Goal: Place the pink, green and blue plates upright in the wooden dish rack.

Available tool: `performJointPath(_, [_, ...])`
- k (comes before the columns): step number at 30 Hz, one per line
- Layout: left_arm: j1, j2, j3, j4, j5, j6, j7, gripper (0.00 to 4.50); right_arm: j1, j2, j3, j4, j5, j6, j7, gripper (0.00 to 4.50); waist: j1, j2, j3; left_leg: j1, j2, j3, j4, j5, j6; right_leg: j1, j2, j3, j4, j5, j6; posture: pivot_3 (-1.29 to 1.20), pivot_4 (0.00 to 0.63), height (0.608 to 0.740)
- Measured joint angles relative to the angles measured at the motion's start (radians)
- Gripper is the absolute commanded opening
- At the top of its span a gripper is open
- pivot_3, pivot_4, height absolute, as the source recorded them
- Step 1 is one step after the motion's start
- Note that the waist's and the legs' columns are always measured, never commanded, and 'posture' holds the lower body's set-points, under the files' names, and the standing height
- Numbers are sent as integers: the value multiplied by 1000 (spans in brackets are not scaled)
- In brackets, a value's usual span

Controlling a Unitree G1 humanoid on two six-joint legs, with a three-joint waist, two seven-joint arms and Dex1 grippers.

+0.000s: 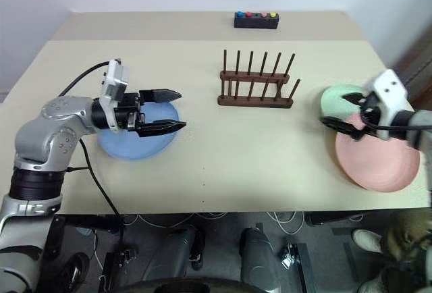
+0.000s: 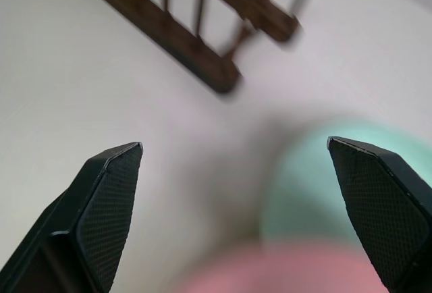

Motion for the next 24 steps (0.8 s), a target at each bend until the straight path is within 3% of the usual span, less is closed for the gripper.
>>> performJointPath(9, [-43, -13, 1, 49, -45, -28, -77, 4421, 269, 5, -166, -224, 26, 171, -66, 4500, -1, 0, 0, 0, 0, 0, 0, 0, 0, 0, 0, 0, 0, 0, 0, 0, 150, 735])
performJointPath(16, [-66, -25, 1, 74, -56, -72, -128, 4421, 331, 47, -225, -375, 81, 354, -144, 4500, -1, 0, 0, 0, 1, 0, 0, 0, 0, 0, 0, 0, 0, 0, 0, 0, 150, 735])
performJointPath(24, [-67, -10, -16, 84, -49, -110, -196, 4421, 354, 84, -184, -482, 105, 474, -247, 4500, 0, 0, 0, 0, 1, 0, 0, 0, 0, 0, 0, 0, -1, -1, -1, 0, 150, 735])
